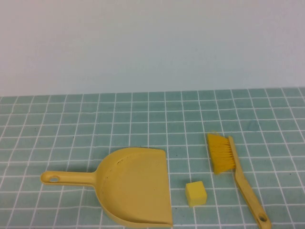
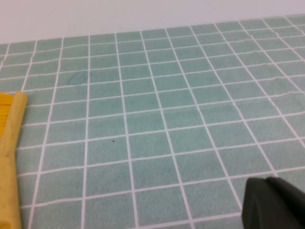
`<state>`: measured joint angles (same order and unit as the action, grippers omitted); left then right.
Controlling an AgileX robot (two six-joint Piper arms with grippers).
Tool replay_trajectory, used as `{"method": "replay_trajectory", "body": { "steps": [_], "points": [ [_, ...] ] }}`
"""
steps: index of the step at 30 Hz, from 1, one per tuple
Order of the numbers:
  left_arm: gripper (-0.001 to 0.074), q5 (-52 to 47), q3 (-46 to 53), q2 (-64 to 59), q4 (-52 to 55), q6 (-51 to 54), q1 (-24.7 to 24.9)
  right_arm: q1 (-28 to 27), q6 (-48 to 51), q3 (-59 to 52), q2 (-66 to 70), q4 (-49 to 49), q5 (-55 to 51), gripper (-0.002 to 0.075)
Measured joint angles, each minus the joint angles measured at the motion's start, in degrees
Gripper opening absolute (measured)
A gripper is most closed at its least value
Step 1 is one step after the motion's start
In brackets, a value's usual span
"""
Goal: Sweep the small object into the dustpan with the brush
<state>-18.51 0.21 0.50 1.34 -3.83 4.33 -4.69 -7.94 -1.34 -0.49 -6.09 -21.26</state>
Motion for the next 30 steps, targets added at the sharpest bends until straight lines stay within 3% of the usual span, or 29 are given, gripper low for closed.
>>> {"method": "replay_trajectory", "body": {
  "steps": [30],
  "points": [
    [-0.0001, 0.49, 0.00, -0.11, -0.84, 0.00, 0.00, 0.00, -0.10, 0.00, 0.00, 0.00, 0.00, -0.0001]
  ]
}}
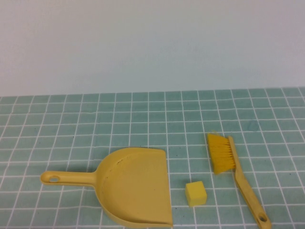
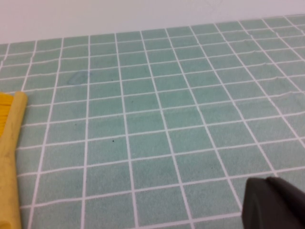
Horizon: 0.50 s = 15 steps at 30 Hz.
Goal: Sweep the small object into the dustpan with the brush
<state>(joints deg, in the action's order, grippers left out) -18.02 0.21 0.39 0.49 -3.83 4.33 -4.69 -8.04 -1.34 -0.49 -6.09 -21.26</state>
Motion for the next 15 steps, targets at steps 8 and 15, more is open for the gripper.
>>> {"method": "replay_trajectory", "body": {
  "steps": [8, 15],
  "points": [
    [-0.0001, 12.69, 0.00, 0.00, -5.74, 0.00, 0.00, 0.00, 0.10, 0.00, 0.00, 0.00, 0.00, -0.0001],
    [-0.0001, 32.27, -0.10, 0.00, -6.73, 0.00, 0.00, 0.00, 0.22, -0.11, 0.00, 0.00, 4.10, -0.0001]
  ]
}}
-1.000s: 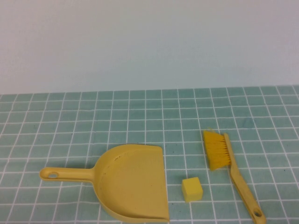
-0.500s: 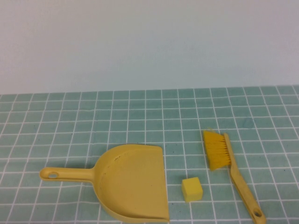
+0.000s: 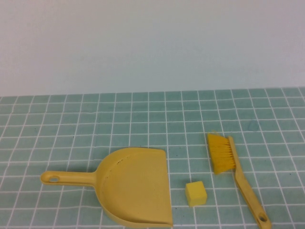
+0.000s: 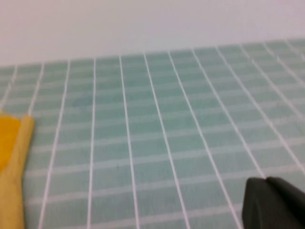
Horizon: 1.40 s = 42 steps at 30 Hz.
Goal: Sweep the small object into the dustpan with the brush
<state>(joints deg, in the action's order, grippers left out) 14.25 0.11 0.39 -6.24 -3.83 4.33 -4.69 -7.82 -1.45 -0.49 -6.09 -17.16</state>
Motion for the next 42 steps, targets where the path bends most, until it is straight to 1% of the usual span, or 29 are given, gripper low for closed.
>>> {"method": "replay_trajectory", "body": {
  "steps": [5, 10, 12, 14, 17, 18, 20, 22, 24, 26, 28, 31, 36, 39, 42],
  "points": [
    [0.0000, 0.94, 0.00, 0.00, 0.00, 0.00, 0.00, 0.00, -1.74, -0.11, 0.00, 1.75, 9.84, -0.0001],
    [-0.0001, 0.97, 0.00, 0.00, 0.14, 0.00, 0.00, 0.00, -12.78, -0.11, 0.00, 10.13, 22.16, -0.0001],
    [-0.0001, 2.64, 0.00, 0.00, -0.80, -0.44, 0.00, 0.00, -14.33, -0.11, 0.00, 12.01, 27.88, -0.0001],
    [-0.0001, 6.14, 0.00, 0.00, -1.35, -4.96, 0.00, 0.00, -13.38, -0.11, 0.00, 12.40, 34.03, -0.0001],
    [-0.0001, 13.99, 0.00, 0.00, -1.33, -15.33, 0.00, 0.00, -10.21, -0.11, 0.00, 12.40, 43.55, -0.0001],
    [-0.0001, 16.31, 0.00, 0.00, -1.33, -17.64, 0.00, 0.00, -9.95, 0.25, 0.00, 12.28, 45.72, -0.0001],
    [-0.0001, 18.88, 0.00, 0.00, -0.39, -20.37, 0.00, 0.00, -9.46, 2.26, 0.00, 11.56, 46.86, -0.0001],
    [-0.0001, 18.45, 0.00, 0.00, 1.40, -23.24, 0.00, 0.00, -8.13, 5.75, 0.00, 9.43, 46.23, -0.0001],
    [-0.0001, 14.31, -0.87, 0.00, 3.53, -27.70, 0.00, 0.00, -6.36, 10.50, -0.11, 6.76, 44.13, -0.0001],
    [-0.0001, 8.69, -4.37, -0.11, 7.36, -31.51, 0.00, 0.00, -5.32, 15.72, -0.23, 5.42, 40.99, -0.0001],
    [-0.0001, 2.76, -9.58, -0.11, 13.34, -33.99, 0.00, 0.00, -4.89, 20.64, -0.11, 4.69, 37.22, -0.0001],
    [-0.0001, -5.38, -16.89, -0.49, 18.54, -37.25, 0.00, 0.00, -4.64, 28.87, 2.27, 4.30, 29.30, -0.0001],
    [-0.0001, -13.04, -26.35, -8.20, 18.98, -38.46, 0.00, 0.00, -4.51, 42.33, 10.48, 4.18, 14.83, -0.0001],
    [-0.0001, -19.18, -30.65, -12.66, 18.50, -41.15, 0.00, 0.00, -3.83, 46.29, 14.94, 3.56, 11.11, -0.0001],
    [-0.0001, -20.68, -31.22, -14.72, 18.99, -40.23, 0.00, 0.00, -0.94, 46.91, 16.69, 1.85, 10.66, -0.0001]
  ]
}}
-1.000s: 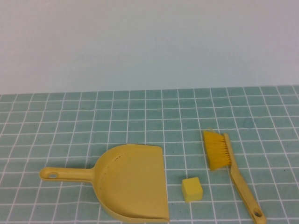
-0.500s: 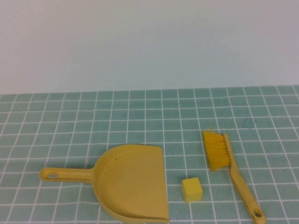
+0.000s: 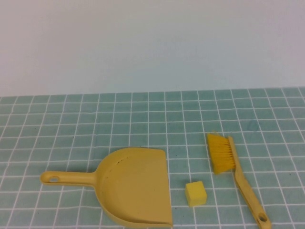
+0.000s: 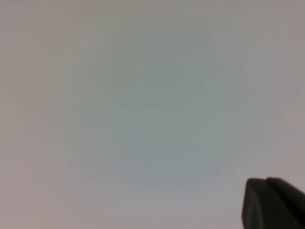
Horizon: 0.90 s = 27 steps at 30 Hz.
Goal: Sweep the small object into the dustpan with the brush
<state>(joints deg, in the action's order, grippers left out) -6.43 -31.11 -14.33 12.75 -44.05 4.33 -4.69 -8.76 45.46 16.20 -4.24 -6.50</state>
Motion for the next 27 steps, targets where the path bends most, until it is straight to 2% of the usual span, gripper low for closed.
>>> {"method": "replay_trajectory", "body": {
  "steps": [4, 6, 10, 13, 15, 18, 23, 27],
  "points": [
    [-0.0001, 0.13, 0.00, 0.20, 0.50, -0.29, 0.00, 0.00, -1.37, 0.00, 0.13, 1.88, -2.05, -0.0001],
    [-0.0001, -1.11, 0.00, 0.20, -1.56, -0.84, 0.00, 0.00, -2.50, 0.08, 0.13, 4.24, -6.84, -0.0001],
    [-0.0001, -10.94, -0.01, -0.13, -5.03, 5.97, 0.00, 0.00, -0.67, 0.08, 1.70, 8.43, -19.30, -0.0001],
    [-0.0001, -16.50, -0.55, -3.85, -13.72, 16.04, 0.00, 1.44, 8.76, 0.22, 4.65, 16.26, -24.37, -0.0001],
    [-0.0001, -20.63, -2.28, -8.02, -20.66, 25.42, 0.00, 2.94, 19.20, 1.51, 7.91, 23.18, -28.74, -0.0001],
    [-0.0001, -26.96, -6.27, -15.58, -32.27, 39.11, 0.00, 4.11, 27.20, 4.64, 14.52, 26.85, -36.18, -0.0001],
    [-0.0001, -32.21, -12.66, -26.23, -48.54, 54.40, 0.00, 4.09, 25.23, 10.23, 29.43, 23.66, -50.82, -0.0001],
    [-0.0001, -35.94, -14.18, -32.24, -59.95, 66.32, 0.00, 5.03, 21.97, 13.00, 41.98, 22.24, -62.07, -0.0001]
  ]
}}
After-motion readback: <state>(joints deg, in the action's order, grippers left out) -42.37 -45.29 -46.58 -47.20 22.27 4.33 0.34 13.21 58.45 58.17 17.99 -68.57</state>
